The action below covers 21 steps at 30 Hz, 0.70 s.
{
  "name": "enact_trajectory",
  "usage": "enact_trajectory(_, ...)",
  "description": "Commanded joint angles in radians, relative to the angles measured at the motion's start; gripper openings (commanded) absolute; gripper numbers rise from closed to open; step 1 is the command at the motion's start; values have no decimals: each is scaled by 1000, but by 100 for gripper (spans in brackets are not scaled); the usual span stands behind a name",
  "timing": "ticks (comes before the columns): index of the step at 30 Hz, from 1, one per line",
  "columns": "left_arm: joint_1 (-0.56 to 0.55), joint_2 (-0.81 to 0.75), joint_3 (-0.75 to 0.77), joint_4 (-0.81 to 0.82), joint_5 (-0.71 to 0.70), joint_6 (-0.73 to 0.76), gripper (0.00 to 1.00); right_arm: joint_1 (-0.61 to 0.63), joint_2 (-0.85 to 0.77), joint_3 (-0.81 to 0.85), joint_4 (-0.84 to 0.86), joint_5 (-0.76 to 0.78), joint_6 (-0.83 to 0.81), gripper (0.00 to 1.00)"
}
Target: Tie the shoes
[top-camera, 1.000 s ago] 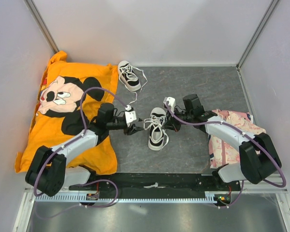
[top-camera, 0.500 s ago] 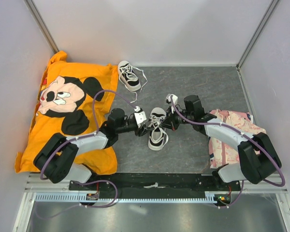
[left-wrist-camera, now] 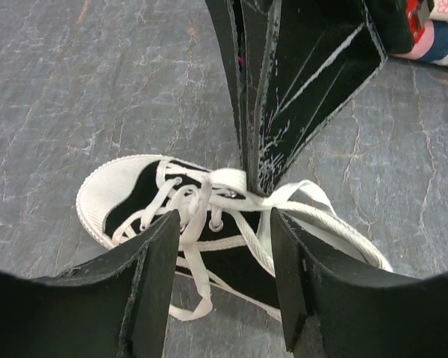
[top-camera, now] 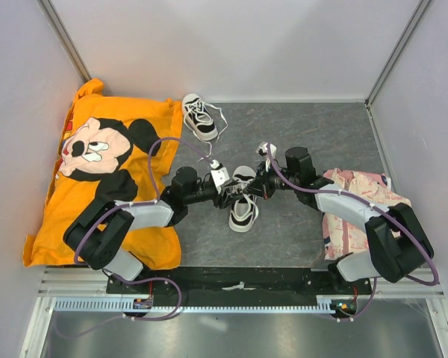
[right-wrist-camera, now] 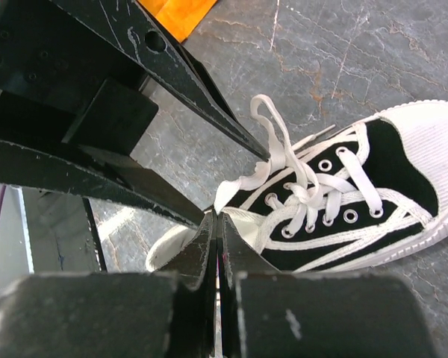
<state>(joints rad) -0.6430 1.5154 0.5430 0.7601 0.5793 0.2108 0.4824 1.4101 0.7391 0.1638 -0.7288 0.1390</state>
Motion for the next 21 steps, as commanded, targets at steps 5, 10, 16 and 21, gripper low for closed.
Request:
enact_trajectory(5,-9,37,61,82,14,-83,57,7,33,-14,121,-12,70,0)
enact_trajectory(10,-9,51,72,85,33,-97,45,7,49,-7,151,-8,93,0)
enact_trajectory(16,-9,61,75,76,5,-94,26,7,55,-23,201,-21,149,0)
enact_trajectory(21,-7,63,81,53,2,-77,9,7,56,-23,198,-43,152,0)
